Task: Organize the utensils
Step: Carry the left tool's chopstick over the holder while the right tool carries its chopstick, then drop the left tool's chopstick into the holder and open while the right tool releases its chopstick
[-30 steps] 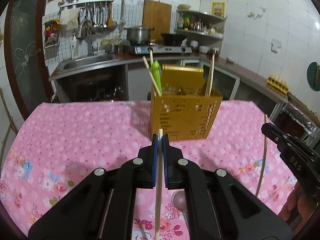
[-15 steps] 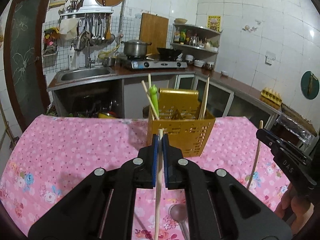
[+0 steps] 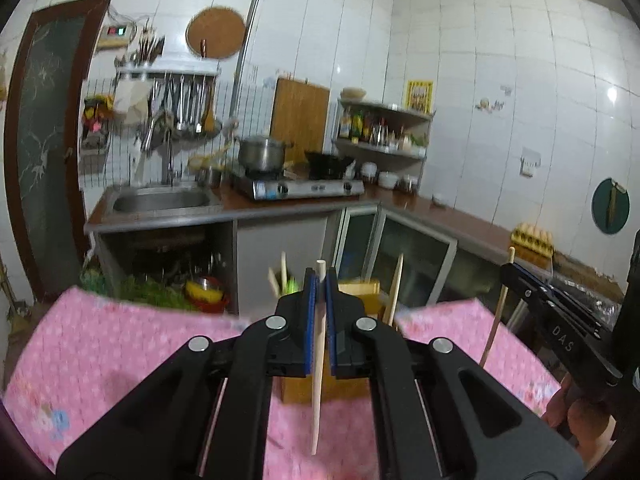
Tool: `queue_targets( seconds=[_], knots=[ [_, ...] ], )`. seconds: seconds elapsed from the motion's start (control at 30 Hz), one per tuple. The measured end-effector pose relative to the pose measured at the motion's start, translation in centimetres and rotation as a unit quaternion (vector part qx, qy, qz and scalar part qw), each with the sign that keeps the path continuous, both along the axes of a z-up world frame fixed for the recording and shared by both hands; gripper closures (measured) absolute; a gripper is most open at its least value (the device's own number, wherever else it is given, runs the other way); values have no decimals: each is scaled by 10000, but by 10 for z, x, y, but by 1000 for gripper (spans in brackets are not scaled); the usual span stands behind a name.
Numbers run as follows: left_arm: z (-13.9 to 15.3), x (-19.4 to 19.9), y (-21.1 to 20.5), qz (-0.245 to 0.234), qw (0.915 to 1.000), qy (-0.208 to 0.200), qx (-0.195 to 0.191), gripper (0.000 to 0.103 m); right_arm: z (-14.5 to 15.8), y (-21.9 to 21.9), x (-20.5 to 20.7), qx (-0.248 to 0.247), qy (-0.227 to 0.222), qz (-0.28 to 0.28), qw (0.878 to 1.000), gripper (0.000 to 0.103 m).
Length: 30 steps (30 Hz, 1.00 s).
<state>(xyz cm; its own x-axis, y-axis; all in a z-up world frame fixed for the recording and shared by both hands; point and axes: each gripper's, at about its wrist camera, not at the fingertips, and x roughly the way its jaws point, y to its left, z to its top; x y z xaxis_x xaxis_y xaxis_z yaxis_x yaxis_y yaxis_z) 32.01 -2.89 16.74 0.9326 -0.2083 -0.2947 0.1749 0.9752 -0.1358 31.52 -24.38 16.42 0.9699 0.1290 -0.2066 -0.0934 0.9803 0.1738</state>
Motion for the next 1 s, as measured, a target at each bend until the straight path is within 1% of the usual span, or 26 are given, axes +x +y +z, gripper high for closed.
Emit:
queue_targets(
  seconds=[0.13, 0.23, 0.33, 0.47, 0.6, 0.7, 0.8, 0.9, 1.0],
  knots=[
    [31, 19, -6, 51, 9991, -426, -3, 99, 27, 3, 25, 30, -320, -28, 9995, 97],
    [45, 33, -9, 116, 9975, -694, 41, 99, 42, 6, 42, 38, -559, -84, 9984, 97],
    [52, 51, -11, 182, 9963, -837, 42, 99, 54, 10, 59, 77, -798, -117, 9967, 97],
    [48, 73, -14, 159, 9960, -881, 24, 99, 56, 20, 78, 33, -1025, -177, 9946, 97],
    [25, 94, -15, 98, 9978, -657, -25, 99, 38, 24, 100, 91, -931, -86, 9956, 97],
    [1, 104, -16, 56, 9990, -437, 23, 99, 15, 27, 113, -37, -763, -5, 9971, 97],
    [-23, 109, -14, 47, 9996, -242, 119, 99, -6, 27, 119, -123, -547, 101, 9984, 97],
    [-40, 111, -8, 10, 10000, -45, 38, 99, -27, 26, 120, -204, -328, 163, 9991, 97],
    [-58, 111, -2, 32, 9999, 98, 0, 99, -47, 21, 120, -180, -81, 239, 9995, 97]
  ],
)
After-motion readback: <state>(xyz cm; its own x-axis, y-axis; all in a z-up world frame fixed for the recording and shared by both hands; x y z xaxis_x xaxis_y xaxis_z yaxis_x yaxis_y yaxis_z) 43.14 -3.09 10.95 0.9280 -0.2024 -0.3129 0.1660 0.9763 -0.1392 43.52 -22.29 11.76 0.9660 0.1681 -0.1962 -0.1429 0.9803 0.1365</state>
